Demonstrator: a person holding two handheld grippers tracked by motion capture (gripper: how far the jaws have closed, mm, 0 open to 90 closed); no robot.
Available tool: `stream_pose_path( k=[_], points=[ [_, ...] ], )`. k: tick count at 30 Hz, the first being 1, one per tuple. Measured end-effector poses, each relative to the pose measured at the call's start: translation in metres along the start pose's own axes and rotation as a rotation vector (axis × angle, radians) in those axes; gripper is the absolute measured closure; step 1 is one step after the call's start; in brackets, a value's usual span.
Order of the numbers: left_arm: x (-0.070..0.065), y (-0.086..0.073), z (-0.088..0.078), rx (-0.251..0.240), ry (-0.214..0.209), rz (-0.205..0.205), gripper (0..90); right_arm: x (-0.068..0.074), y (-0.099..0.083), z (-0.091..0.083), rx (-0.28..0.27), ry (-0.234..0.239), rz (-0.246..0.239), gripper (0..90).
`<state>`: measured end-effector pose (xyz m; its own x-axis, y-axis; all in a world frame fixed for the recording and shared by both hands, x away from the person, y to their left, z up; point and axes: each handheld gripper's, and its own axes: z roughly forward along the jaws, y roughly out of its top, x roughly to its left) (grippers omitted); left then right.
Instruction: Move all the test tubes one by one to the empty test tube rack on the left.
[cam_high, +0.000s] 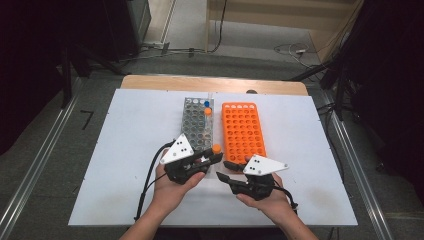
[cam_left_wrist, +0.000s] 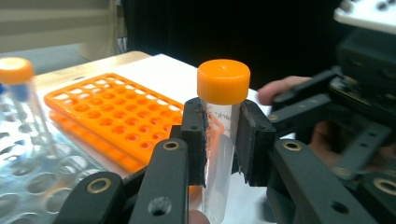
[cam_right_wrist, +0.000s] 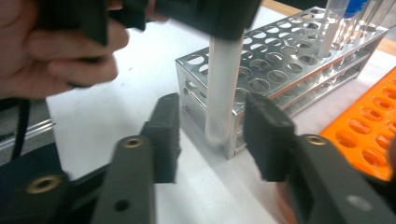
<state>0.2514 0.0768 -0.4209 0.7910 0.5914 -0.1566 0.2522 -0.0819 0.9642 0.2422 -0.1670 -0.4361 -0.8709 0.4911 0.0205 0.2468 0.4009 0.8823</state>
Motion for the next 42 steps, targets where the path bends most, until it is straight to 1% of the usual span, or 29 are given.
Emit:
stream_pose_path(
  k=[2, 3, 5, 9, 11, 15, 20, 24, 26, 29, 33, 35, 37, 39, 42],
  points=[
    [0.005, 0.003, -0.001, -0.006, 0.016, -0.002, 75.0, -0.004, -0.004, -0.007, -0.015, 0.007, 0.009, 43.1],
    [0.007, 0.004, -0.001, -0.007, 0.024, -0.004, 75.0, -0.006, -0.006, -0.011, -0.019, 0.001, 0.011, 39.6],
    [0.011, 0.006, -0.001, -0.013, 0.033, -0.009, 75.0, -0.011, -0.011, -0.019, -0.031, -0.030, 0.010, 35.0],
    [0.019, 0.012, -0.001, -0.013, 0.056, -0.004, 75.0, -0.022, -0.021, -0.033, -0.040, -0.075, 0.032, 21.8],
    [0.023, 0.015, 0.000, -0.019, 0.068, -0.005, 75.0, -0.027, -0.025, -0.039, -0.039, -0.086, 0.053, 15.6],
    [0.033, 0.020, 0.004, -0.016, 0.092, -0.002, 75.0, -0.036, -0.030, -0.052, -0.056, -0.106, 0.073, 8.1],
    [0.048, 0.025, 0.006, -0.020, 0.124, -0.008, 75.0, -0.046, -0.039, -0.066, -0.063, -0.129, 0.090, 7.0],
    [0.060, 0.026, 0.009, -0.021, 0.154, -0.026, 75.0, -0.053, -0.048, -0.076, -0.054, -0.162, 0.101, 7.0],
    [0.065, 0.026, 0.012, -0.025, 0.161, -0.037, 75.0, -0.057, -0.053, -0.082, -0.052, -0.178, 0.105, 6.9],
    [0.071, 0.026, 0.016, -0.031, 0.179, -0.039, 75.0, -0.062, -0.060, -0.089, -0.044, -0.195, 0.116, 5.9],
    [0.077, 0.025, 0.025, -0.043, 0.202, -0.038, 75.0, -0.068, -0.069, -0.098, -0.037, -0.212, 0.138, 5.9],
    [0.079, 0.023, 0.029, -0.047, 0.216, -0.031, 75.0, -0.072, -0.072, -0.101, -0.034, -0.223, 0.141, 5.8],
    [0.080, 0.022, 0.034, -0.051, 0.232, -0.027, 74.9, -0.075, -0.075, -0.103, -0.034, -0.232, 0.153, 5.8],
    [0.080, 0.020, 0.038, -0.050, 0.247, -0.020, 75.0, -0.077, -0.076, -0.104, -0.036, -0.230, 0.159, 5.8],
    [0.081, 0.018, 0.043, -0.047, 0.282, -0.002, 74.9, -0.077, -0.077, -0.104, -0.035, -0.230, 0.166, 5.8]
  ],
)
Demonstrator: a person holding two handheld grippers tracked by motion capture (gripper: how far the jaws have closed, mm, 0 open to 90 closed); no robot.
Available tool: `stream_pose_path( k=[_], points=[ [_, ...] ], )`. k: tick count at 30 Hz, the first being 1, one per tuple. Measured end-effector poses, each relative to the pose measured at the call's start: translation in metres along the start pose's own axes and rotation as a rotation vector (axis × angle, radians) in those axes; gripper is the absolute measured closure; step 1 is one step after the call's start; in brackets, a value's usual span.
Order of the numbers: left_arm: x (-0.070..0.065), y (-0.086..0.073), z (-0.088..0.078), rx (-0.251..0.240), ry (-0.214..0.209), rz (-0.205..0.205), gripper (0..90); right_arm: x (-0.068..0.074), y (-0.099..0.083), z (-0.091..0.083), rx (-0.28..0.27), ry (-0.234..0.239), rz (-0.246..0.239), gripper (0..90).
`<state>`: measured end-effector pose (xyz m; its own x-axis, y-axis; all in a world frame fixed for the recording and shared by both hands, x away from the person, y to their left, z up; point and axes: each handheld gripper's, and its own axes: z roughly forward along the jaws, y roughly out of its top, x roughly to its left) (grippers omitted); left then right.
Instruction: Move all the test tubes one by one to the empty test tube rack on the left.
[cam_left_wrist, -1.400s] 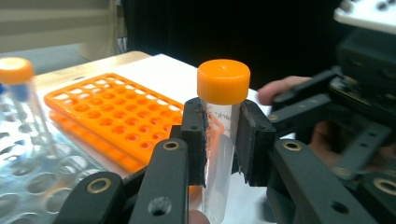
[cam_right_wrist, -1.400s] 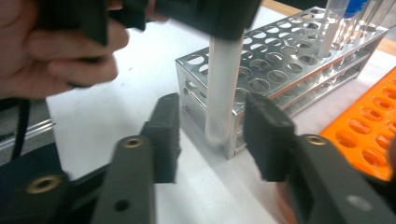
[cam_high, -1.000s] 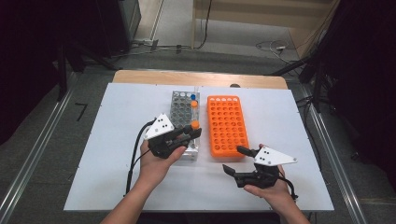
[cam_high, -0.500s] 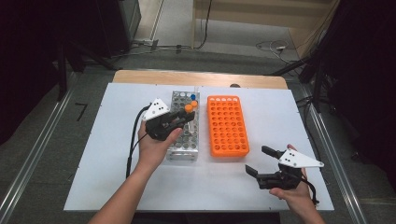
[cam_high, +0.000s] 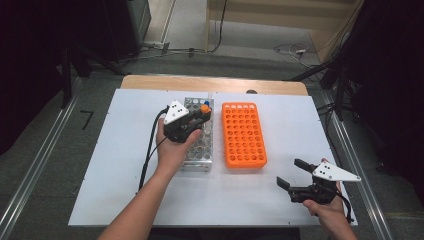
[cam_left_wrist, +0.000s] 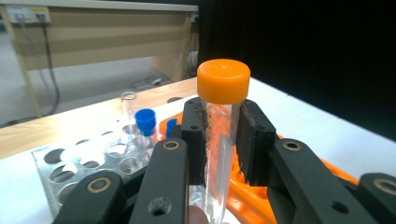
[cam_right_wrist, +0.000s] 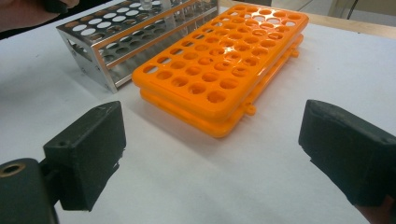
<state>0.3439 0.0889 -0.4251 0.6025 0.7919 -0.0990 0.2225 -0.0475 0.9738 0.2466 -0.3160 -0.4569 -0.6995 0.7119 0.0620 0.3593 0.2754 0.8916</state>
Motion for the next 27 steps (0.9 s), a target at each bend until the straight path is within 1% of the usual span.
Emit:
stream_pose_path(
  k=[3, 5, 7, 12, 14, 15, 18, 19, 21, 22, 23, 24, 27],
  points=[
    [0.000, -0.001, 0.003, -0.007, 0.019, 0.004, 74.9, -0.001, -0.001, 0.000, -0.001, 0.002, -0.006, 5.8],
    [0.000, -0.002, 0.004, -0.005, 0.019, 0.003, 74.9, -0.001, -0.001, 0.000, 0.001, 0.001, -0.002, 5.8],
    [0.000, -0.003, 0.006, 0.005, 0.018, 0.001, 74.9, -0.002, -0.001, 0.000, -0.001, 0.000, 0.003, 5.9],
    [0.000, -0.007, 0.010, 0.062, 0.020, -0.010, 74.6, -0.002, -0.001, 0.000, -0.002, -0.001, 0.002, 5.8],
    [0.000, -0.008, 0.010, 0.072, 0.024, -0.017, 73.7, -0.002, -0.001, -0.001, -0.003, -0.003, 0.000, 5.9],
    [0.000, -0.008, 0.009, 0.074, 0.014, -0.022, 72.2, -0.002, -0.001, -0.001, -0.003, -0.003, 0.000, 5.9],
    [0.000, -0.006, 0.006, 0.081, 0.000, -0.035, 59.5, -0.003, -0.002, 0.000, -0.005, -0.002, -0.002, 5.9],
    [0.000, -0.005, 0.004, 0.080, -0.007, -0.037, 57.7, -0.004, -0.002, 0.000, -0.004, -0.004, -0.001, 5.8],
    [-0.001, -0.003, 0.000, 0.085, -0.009, -0.048, 44.4, -0.004, -0.002, 0.000, -0.002, -0.006, 0.004, 5.9],
    [-0.001, -0.002, -0.002, 0.087, -0.023, -0.056, 37.4, -0.005, -0.002, 0.000, -0.002, -0.007, 0.002, 5.8],
    [-0.001, -0.002, -0.004, 0.083, -0.037, -0.061, 33.3, -0.005, -0.002, 0.000, -0.002, -0.008, 0.005, 5.9],
    [-0.003, -0.002, -0.007, 0.080, -0.040, -0.066, 28.1, -0.006, -0.002, 0.000, -0.002, -0.010, 0.006, 5.9],
    [-0.005, -0.001, -0.016, 0.081, -0.067, -0.064, 13.3, -0.008, -0.003, 0.000, -0.004, -0.014, 0.008, 5.9]
  ],
)
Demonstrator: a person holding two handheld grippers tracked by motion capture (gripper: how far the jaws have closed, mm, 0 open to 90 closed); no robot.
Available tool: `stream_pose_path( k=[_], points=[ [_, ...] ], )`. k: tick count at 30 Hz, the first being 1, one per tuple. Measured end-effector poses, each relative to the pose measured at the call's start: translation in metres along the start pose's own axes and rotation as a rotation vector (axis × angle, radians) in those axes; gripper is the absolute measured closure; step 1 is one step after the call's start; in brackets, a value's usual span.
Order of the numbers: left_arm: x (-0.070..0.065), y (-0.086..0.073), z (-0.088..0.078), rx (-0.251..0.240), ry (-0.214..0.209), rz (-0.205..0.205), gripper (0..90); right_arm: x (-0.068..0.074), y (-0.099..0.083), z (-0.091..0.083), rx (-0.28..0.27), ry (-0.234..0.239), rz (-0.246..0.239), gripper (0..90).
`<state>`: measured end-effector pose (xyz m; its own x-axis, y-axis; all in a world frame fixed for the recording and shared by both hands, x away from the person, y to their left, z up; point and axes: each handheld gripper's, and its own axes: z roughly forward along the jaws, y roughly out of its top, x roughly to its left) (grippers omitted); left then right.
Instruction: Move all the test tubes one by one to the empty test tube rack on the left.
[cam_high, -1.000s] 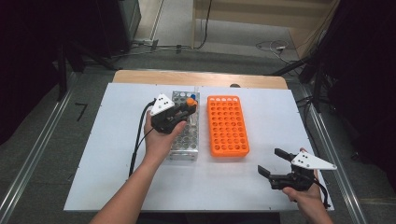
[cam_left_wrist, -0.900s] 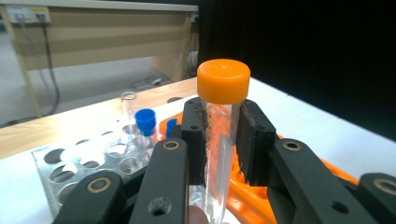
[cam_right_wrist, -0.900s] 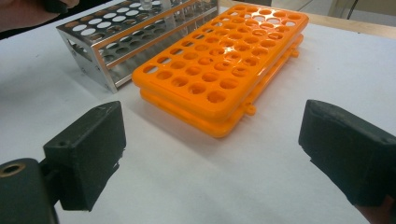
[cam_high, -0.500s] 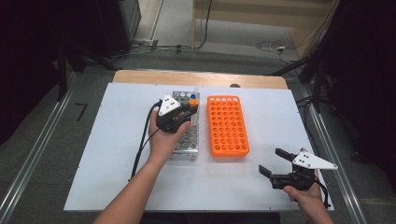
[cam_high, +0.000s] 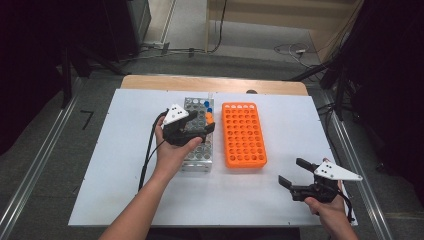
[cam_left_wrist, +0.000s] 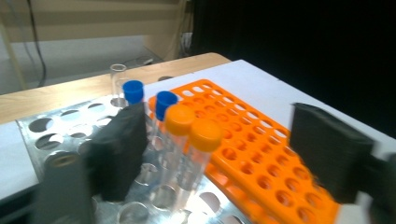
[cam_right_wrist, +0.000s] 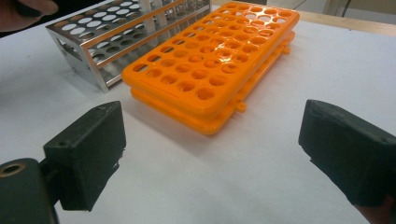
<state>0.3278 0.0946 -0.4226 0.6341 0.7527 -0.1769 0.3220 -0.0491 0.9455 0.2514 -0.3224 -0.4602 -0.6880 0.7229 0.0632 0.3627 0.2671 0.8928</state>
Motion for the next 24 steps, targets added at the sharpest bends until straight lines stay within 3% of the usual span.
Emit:
stream_pose_path(
  k=[4, 9, 24],
  points=[
    [-0.005, -0.005, -0.015, -0.008, -0.023, 0.014, 2.0, -0.002, -0.001, 0.001, 0.001, -0.007, 0.003, 5.9],
    [-0.008, -0.017, -0.038, -0.028, -0.054, 0.022, 0.0, -0.005, -0.002, 0.002, 0.007, -0.015, 0.007, 5.9],
    [-0.001, -0.057, -0.100, -0.037, -0.012, 0.004, 0.0, -0.012, -0.005, 0.004, 0.017, -0.029, 0.013, 5.9]
  ],
)
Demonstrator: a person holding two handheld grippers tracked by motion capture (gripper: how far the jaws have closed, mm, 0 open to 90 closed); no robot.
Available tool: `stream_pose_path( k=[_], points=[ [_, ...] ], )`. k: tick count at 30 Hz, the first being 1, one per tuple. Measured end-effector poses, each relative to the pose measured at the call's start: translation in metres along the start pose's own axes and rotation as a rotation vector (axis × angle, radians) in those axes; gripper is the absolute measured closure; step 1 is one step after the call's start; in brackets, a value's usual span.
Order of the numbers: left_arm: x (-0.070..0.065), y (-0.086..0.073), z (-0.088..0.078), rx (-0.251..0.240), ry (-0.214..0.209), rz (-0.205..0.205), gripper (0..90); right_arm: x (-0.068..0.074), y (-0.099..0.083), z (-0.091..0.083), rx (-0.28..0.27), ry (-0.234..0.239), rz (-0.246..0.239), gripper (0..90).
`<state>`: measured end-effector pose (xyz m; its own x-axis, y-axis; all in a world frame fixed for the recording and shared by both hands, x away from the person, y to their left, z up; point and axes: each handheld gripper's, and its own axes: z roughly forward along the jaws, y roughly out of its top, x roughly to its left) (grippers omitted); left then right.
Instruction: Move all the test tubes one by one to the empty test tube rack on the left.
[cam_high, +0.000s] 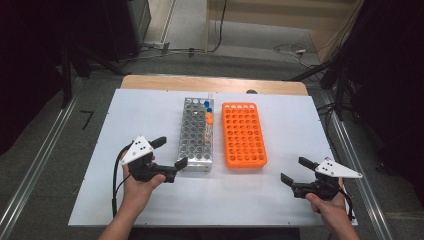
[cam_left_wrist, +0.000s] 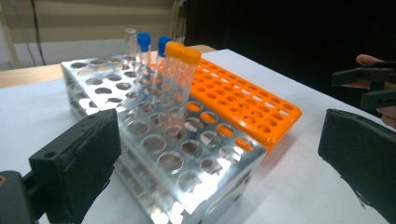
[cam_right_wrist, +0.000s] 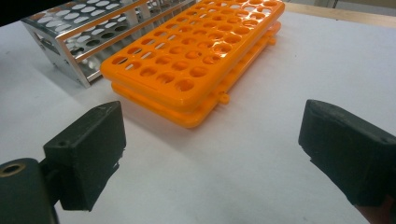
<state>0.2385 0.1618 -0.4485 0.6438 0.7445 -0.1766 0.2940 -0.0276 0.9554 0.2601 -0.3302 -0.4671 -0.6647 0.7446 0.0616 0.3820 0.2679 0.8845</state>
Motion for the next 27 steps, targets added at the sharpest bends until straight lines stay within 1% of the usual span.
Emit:
stream_pose_path(
  k=[1, 3, 10, 13, 15, 16, 19, 21, 23, 25, 27],
  points=[
    [0.001, -0.002, -0.004, -0.002, 0.004, -0.008, 0.0, 0.000, 0.000, 0.000, 0.000, -0.001, 0.001, 5.9],
    [0.003, -0.005, -0.010, -0.006, -0.005, -0.017, 0.0, -0.001, 0.000, 0.000, 0.000, -0.005, 0.004, 5.9],
    [0.010, -0.017, -0.032, -0.008, -0.003, -0.016, 0.0, -0.005, -0.002, -0.002, -0.001, -0.015, 0.010, 5.9],
    [0.015, -0.023, -0.040, -0.005, 0.013, -0.019, 0.0, -0.007, -0.003, -0.002, -0.002, -0.020, 0.006, 5.8],
    [0.018, -0.028, -0.046, 0.000, 0.028, -0.017, 0.0, -0.008, -0.004, -0.003, -0.001, -0.023, 0.012, 5.9],
    [0.020, -0.030, -0.049, 0.003, 0.028, -0.016, 0.0, -0.009, -0.005, -0.003, -0.003, -0.022, 0.011, 5.8],
    [0.026, -0.034, -0.059, -0.003, 0.037, -0.023, 0.0, -0.009, -0.006, -0.004, -0.003, -0.022, 0.008, 5.9],
    [0.031, -0.036, -0.067, -0.011, 0.057, -0.015, 0.0, -0.010, -0.007, -0.005, -0.006, -0.023, 0.014, 5.8],
    [0.040, -0.039, -0.075, -0.031, 0.070, -0.038, 0.0, -0.011, -0.008, -0.005, -0.011, -0.026, 0.012, 5.9],
    [0.045, -0.040, -0.079, -0.044, 0.079, -0.050, 0.0, -0.012, -0.009, -0.004, -0.006, -0.029, 0.016, 5.9],
    [0.047, -0.041, -0.081, -0.054, 0.077, -0.063, 0.0, -0.012, -0.010, -0.003, -0.004, -0.032, 0.014, 5.8]
  ],
)
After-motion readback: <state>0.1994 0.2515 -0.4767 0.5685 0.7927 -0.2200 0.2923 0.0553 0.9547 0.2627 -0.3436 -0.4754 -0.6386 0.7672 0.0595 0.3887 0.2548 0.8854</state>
